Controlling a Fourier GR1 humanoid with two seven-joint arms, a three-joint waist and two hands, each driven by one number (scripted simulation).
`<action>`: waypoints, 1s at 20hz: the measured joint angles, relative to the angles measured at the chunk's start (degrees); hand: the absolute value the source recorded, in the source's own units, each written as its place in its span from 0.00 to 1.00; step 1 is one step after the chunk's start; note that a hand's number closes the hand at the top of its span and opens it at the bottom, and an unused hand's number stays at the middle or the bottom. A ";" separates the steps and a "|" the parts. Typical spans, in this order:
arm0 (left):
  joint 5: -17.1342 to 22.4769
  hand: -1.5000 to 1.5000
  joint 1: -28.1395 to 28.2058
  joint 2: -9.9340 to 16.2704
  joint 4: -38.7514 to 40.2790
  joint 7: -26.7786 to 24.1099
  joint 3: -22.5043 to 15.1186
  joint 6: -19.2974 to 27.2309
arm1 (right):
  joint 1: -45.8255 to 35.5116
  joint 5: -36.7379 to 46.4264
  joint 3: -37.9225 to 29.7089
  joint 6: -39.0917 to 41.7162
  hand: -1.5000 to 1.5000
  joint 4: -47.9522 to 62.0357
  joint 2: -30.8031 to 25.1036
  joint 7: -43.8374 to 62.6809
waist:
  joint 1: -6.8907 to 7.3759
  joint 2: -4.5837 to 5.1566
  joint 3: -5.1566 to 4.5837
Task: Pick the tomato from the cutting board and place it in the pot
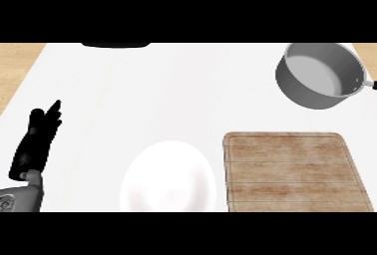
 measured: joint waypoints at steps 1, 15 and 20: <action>-0.51 0.50 -0.36 -0.19 0.08 0.37 -0.22 0.42 | -1.10 0.00 0.36 0.41 1.00 1.35 1.04 1.09 | -0.03 0.01 0.02; 0.03 0.50 0.31 0.27 -0.60 0.47 0.97 -0.51 | -8.50 -7.47 -8.04 -5.38 0.00 18.99 10.45 -3.08 | -0.15 0.05 0.11; -0.13 0.50 -0.53 0.26 0.14 0.33 1.17 -0.46 | -9.24 -12.50 -14.98 -8.84 0.00 22.80 8.07 -6.11 | -0.40 0.17 0.12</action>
